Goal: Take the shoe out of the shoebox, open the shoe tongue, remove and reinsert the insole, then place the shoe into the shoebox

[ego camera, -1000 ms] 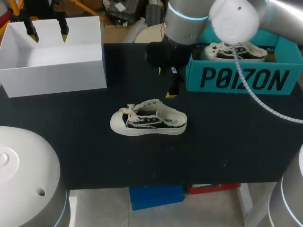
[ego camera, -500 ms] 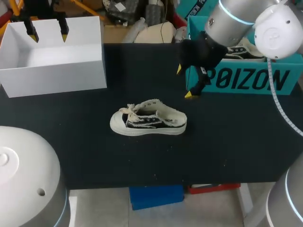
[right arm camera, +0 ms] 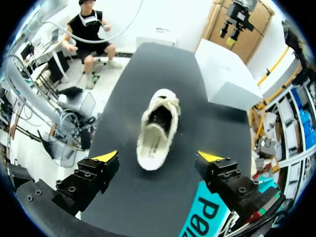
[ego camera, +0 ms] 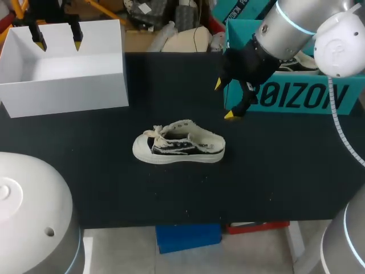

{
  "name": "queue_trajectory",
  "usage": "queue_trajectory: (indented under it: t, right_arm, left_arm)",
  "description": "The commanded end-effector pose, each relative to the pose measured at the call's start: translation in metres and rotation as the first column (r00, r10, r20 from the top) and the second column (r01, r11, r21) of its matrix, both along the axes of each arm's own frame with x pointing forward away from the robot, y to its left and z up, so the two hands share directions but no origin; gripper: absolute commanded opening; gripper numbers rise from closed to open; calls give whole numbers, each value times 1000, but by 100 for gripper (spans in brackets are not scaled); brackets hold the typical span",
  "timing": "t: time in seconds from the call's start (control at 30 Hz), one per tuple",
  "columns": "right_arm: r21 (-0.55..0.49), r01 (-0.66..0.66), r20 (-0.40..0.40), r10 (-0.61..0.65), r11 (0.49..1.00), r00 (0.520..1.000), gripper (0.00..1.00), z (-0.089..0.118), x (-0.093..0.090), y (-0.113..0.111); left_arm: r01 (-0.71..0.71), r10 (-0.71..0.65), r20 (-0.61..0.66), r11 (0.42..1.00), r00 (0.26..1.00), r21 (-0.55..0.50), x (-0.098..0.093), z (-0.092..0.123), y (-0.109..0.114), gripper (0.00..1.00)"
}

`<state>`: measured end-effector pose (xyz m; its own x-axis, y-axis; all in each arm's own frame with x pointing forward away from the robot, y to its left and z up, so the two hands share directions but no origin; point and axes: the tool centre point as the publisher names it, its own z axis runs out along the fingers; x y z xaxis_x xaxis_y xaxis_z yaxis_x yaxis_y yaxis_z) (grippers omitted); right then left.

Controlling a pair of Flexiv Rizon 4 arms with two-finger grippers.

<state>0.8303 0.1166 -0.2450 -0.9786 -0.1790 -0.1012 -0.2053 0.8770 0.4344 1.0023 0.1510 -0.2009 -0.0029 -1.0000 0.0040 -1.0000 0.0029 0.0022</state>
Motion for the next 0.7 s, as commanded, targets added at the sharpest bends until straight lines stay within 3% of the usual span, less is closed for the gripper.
queue_trajectory:
  t: [0.03,0.27,0.37,0.7]
  right_arm:
    - [0,0,0,0,1000,1000,100,0,0,0]
    - [0,0,0,0,1000,1000,100,0,0,0]
    - [93,46,34,-50,995,998,100,-8,-8,-1]
    - [221,112,2,-115,969,993,100,-40,-14,7]
  left_arm:
    - [-2,2,-1,1000,1000,2,-1,1,-1,100]
    - [-2,2,-1,1000,1000,2,-1,1,-1,100]
    - [-2,2,-1,1000,1000,2,-1,1,-1,100]
    - [-2,2,-1,1000,1000,2,-1,1,-1,100]
